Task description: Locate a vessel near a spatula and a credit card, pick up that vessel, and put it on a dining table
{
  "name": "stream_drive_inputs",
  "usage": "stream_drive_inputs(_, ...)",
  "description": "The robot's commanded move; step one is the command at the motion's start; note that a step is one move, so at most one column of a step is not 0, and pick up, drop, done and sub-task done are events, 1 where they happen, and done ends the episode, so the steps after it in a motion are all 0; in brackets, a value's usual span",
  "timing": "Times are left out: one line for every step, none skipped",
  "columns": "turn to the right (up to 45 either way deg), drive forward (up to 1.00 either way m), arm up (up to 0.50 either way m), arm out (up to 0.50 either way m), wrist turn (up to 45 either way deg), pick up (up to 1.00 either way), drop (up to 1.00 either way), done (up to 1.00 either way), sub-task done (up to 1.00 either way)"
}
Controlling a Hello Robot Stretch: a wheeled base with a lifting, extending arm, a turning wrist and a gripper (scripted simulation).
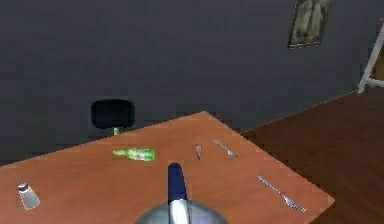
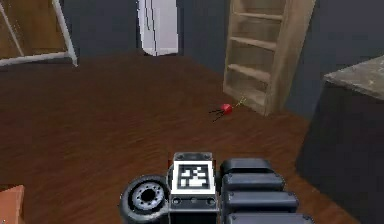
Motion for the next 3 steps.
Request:
stream_drive_inputs(-45.0,0.00,0.00,0.00,0.0,0.00,0.00,0.00,0.00)
stream_drive_inputs(-42.0,0.00,0.00,0.00,0.0,0.00,0.00,0.00,0.00)
stream_drive_inputs(0.0,0.00,0.00,0.40,0.0,0.00,0.00,0.00,0.00)
